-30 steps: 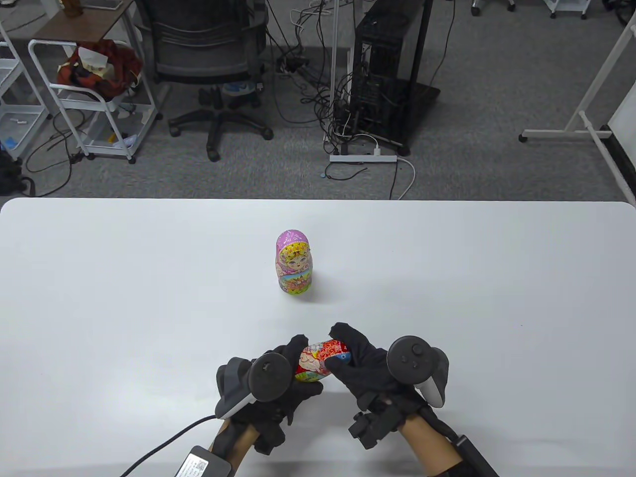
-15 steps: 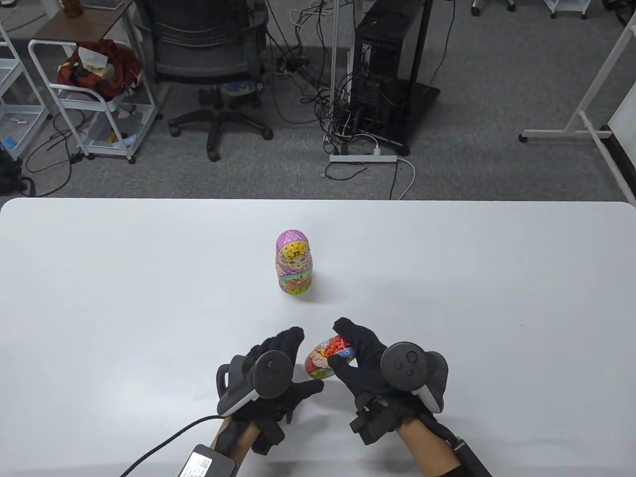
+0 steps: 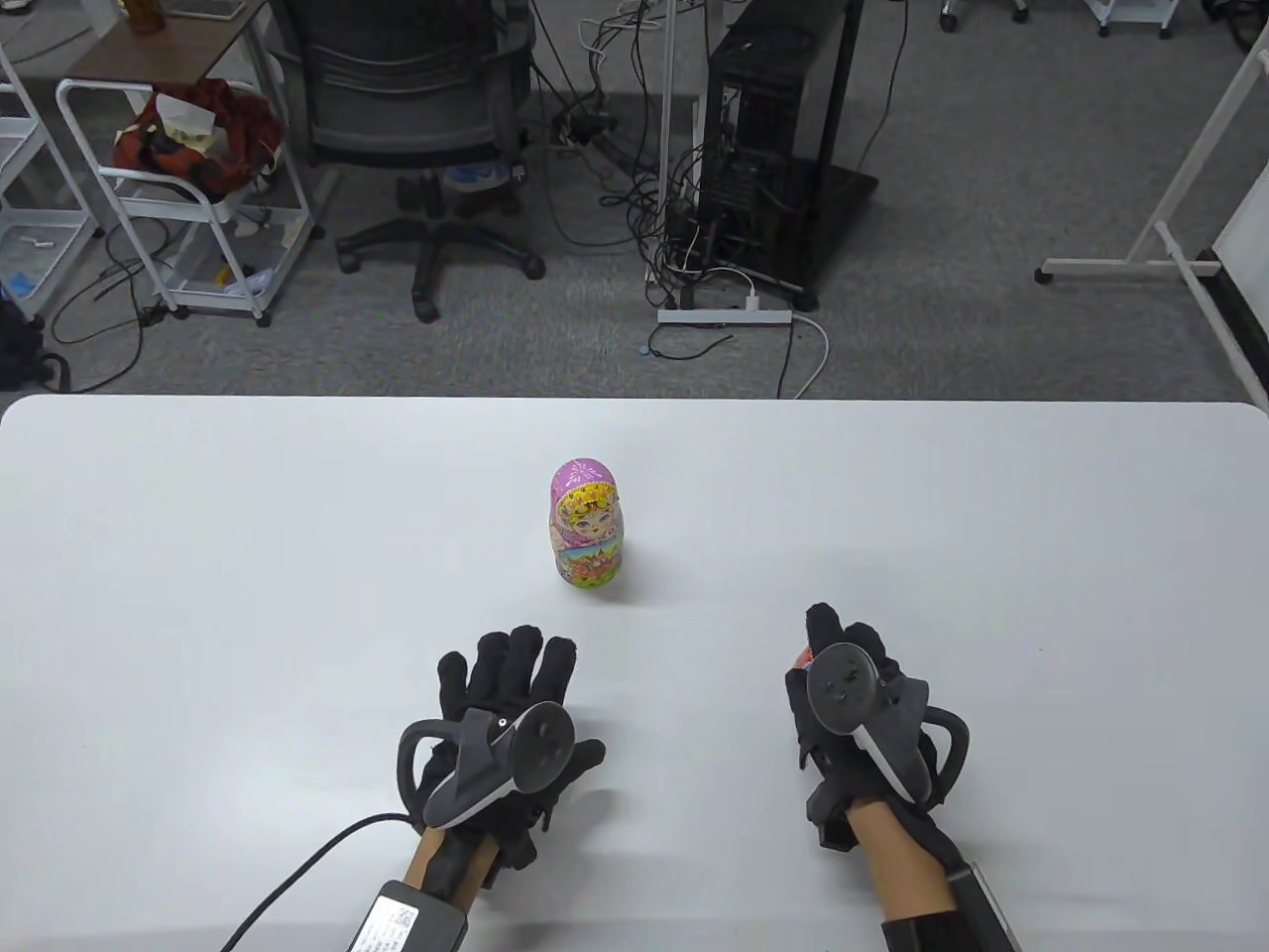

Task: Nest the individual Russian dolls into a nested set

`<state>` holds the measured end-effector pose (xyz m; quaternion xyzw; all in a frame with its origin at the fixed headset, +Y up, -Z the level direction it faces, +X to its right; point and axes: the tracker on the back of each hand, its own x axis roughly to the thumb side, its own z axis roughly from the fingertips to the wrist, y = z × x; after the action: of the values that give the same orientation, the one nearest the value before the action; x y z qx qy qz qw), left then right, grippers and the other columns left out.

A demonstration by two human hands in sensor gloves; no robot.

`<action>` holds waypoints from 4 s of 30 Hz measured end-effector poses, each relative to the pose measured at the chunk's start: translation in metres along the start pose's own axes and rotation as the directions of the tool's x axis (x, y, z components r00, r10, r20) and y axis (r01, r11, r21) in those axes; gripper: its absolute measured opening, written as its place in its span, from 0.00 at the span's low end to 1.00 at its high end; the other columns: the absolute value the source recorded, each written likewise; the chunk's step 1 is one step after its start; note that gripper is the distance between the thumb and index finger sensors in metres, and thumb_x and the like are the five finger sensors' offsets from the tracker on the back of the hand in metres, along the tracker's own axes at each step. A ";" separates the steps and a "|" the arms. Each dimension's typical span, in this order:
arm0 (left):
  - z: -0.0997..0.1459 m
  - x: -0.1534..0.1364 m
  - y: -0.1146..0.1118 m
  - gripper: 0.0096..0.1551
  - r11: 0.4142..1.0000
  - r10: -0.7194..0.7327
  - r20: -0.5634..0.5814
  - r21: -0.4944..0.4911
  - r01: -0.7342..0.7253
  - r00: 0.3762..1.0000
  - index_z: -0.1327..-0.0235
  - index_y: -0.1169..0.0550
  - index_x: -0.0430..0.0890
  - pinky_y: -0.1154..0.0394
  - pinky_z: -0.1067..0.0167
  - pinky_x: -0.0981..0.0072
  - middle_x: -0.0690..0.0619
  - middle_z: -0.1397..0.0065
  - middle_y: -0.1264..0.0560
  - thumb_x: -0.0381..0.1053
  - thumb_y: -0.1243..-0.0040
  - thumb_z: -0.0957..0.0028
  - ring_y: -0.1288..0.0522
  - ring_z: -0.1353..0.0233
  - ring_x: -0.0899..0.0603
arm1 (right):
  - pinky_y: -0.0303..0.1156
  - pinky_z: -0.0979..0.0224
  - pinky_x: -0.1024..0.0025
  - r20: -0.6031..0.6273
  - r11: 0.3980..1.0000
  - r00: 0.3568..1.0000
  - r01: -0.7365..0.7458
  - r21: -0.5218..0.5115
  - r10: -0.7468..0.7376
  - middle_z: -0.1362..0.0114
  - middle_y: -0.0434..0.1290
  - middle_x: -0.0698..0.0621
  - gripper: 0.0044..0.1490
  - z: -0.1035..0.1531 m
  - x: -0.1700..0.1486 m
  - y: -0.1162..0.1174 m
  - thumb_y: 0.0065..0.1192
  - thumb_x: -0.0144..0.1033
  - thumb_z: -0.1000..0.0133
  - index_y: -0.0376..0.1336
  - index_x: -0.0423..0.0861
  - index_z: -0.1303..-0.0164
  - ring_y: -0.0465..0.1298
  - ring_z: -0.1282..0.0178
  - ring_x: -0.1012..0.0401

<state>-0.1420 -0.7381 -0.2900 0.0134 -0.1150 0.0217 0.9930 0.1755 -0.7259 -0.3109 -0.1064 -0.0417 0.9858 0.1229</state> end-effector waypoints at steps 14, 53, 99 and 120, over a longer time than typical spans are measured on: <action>-0.002 0.002 -0.002 0.61 0.997 0.074 -0.027 -0.025 -0.075 0.997 0.20 0.56 0.54 0.57 0.28 0.24 0.43 0.14 0.56 0.77 0.45 0.57 0.52 0.16 0.33 | 0.53 0.21 0.38 0.029 1.000 1.000 -0.005 0.031 0.004 0.15 0.42 0.43 0.48 0.003 0.004 -0.006 0.59 0.59 0.45 0.36 0.66 0.24 0.52 0.17 0.41; -0.184 -0.058 -0.005 0.66 0.732 0.519 -0.434 -0.220 -0.645 0.736 0.23 0.71 0.62 0.53 0.14 0.41 0.55 0.09 0.63 0.85 0.46 0.51 0.58 0.07 0.43 | 0.53 0.20 0.37 0.434 0.938 0.890 -0.023 0.347 -0.138 0.13 0.42 0.43 0.47 0.039 0.080 0.029 0.56 0.64 0.46 0.42 0.60 0.21 0.51 0.15 0.41; 0.011 0.012 0.021 0.81 0.931 0.363 0.150 -0.111 -0.349 0.920 0.20 0.56 0.45 0.33 0.27 0.34 0.43 0.16 0.41 0.82 0.31 0.75 0.35 0.17 0.34 | 0.73 0.31 0.50 0.300 0.510 0.426 0.803 0.308 -0.853 0.21 0.58 0.42 0.50 0.042 0.061 -0.012 0.60 0.67 0.51 0.43 0.61 0.25 0.75 0.30 0.44; 0.007 0.011 0.020 0.73 0.941 0.327 0.188 -0.153 -0.302 0.926 0.23 0.47 0.46 0.22 0.35 0.46 0.49 0.27 0.27 0.82 0.28 0.71 0.16 0.40 0.49 | 0.68 0.26 0.48 0.373 0.646 0.532 0.680 0.346 -0.760 0.21 0.57 0.41 0.61 0.045 0.070 -0.008 0.72 0.65 0.56 0.38 0.61 0.26 0.73 0.28 0.47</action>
<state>-0.1343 -0.7184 -0.2799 -0.0635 -0.2216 0.1722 0.9577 0.1012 -0.7034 -0.2798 0.1822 -0.0331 0.8385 0.5124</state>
